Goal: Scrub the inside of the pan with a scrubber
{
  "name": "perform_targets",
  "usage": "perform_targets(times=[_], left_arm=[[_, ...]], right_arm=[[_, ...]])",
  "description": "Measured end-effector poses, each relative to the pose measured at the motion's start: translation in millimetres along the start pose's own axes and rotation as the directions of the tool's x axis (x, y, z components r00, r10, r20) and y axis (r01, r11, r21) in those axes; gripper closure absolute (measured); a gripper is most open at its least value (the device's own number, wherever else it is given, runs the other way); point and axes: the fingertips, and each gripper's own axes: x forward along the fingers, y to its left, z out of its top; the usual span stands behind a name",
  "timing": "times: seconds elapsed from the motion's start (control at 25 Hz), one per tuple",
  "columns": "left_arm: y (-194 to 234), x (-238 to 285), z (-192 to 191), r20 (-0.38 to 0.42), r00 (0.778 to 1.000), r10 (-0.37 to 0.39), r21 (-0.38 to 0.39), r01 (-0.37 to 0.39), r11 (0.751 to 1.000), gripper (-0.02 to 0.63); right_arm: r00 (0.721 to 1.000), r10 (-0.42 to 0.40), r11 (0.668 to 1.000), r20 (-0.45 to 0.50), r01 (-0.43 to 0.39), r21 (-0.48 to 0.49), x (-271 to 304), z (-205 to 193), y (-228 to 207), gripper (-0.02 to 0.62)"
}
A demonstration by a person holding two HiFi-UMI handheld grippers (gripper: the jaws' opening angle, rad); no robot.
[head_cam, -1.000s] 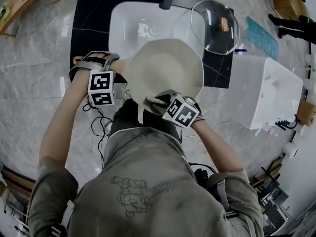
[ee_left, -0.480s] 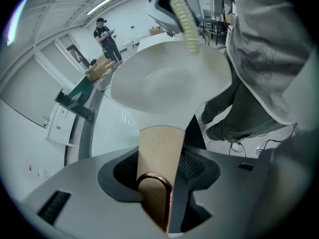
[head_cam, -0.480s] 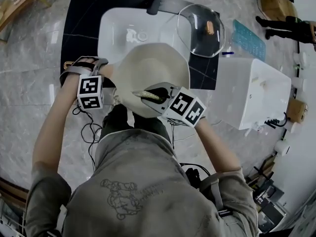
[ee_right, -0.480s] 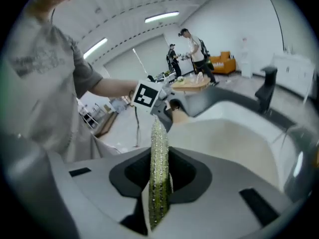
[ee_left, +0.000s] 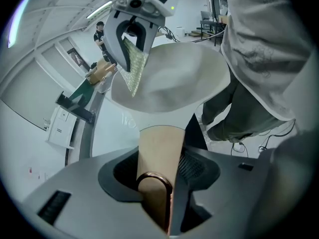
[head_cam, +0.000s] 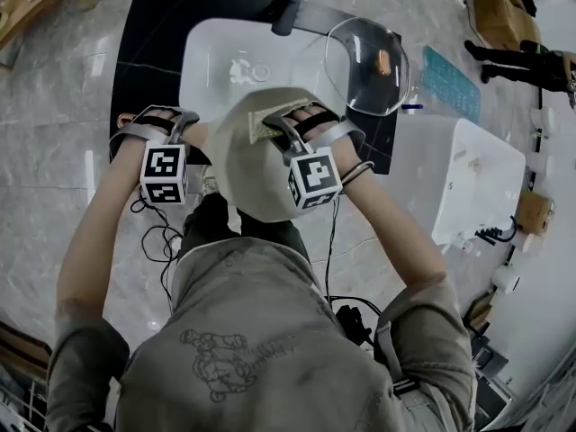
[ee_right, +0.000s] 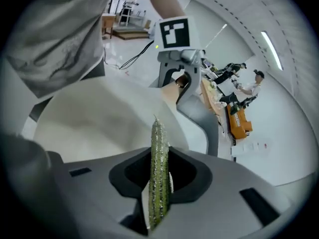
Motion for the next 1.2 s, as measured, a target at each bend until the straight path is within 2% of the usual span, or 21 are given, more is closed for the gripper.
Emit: perform_targets(times=[0.24, 0.44, 0.56, 0.68, 0.8, 0.88, 1.0, 1.08, 1.12, 1.2], left_arm=[[0.1, -0.2, 0.4, 0.000, 1.000, 0.014, 0.004, -0.014, 1.000, 0.389], [0.1, 0.9, -1.0, 0.004, 1.000, 0.020, -0.002, -0.020, 1.000, 0.390], [0.2, 1.0, -0.7, 0.009, 1.000, 0.021, -0.005, -0.021, 1.000, 0.391], [0.1, 0.7, -1.0, 0.008, 1.000, 0.021, -0.008, -0.021, 1.000, 0.391], [-0.1, 0.7, -1.4, 0.004, 1.000, 0.018, -0.010, -0.018, 1.000, 0.391], [-0.2, 0.4, -1.5, 0.000, 1.000, 0.015, -0.012, -0.015, 1.000, 0.391], [-0.8, 0.1, -1.4, -0.003, 1.000, 0.017, -0.014, -0.017, 1.000, 0.391], [-0.9, 0.3, -1.6, -0.005, 1.000, 0.017, -0.014, -0.018, 1.000, 0.391], [-0.8, 0.2, -1.7, -0.005, 1.000, 0.018, -0.014, -0.018, 1.000, 0.391], [-0.5, -0.3, -1.7, -0.007, 1.000, 0.018, -0.014, -0.018, 1.000, 0.391]], right_arm=[[0.992, -0.003, 0.979, -0.123, -0.023, -0.203, 26.5, -34.5, 12.4, 0.511], [0.979, 0.042, 0.970, -0.198, -0.087, -0.226, 32.0, -56.0, 34.5, 0.511], [0.957, 0.125, 0.974, -0.263, -0.169, -0.151, 26.3, -69.9, 53.7, 0.511], [0.923, 0.212, 0.962, -0.321, -0.255, -0.100, 17.7, -84.1, 79.4, 0.511], [0.893, 0.285, 0.952, -0.348, -0.305, -0.003, 6.2, -92.0, 101.7, 0.511], [0.875, 0.350, 0.935, -0.334, -0.350, 0.064, -2.2, -91.0, 118.0, 0.511], [0.852, 0.441, 0.898, -0.284, -0.418, 0.139, -11.8, -78.1, 144.3, 0.511], [0.838, 0.496, 0.863, -0.229, -0.445, 0.239, -16.2, -65.1, 157.6, 0.511], [0.831, 0.525, 0.834, -0.186, -0.458, 0.308, -18.3, -56.8, 163.0, 0.511], [0.814, 0.577, 0.745, -0.069, -0.490, 0.453, -22.4, -36.2, 172.7, 0.511]])
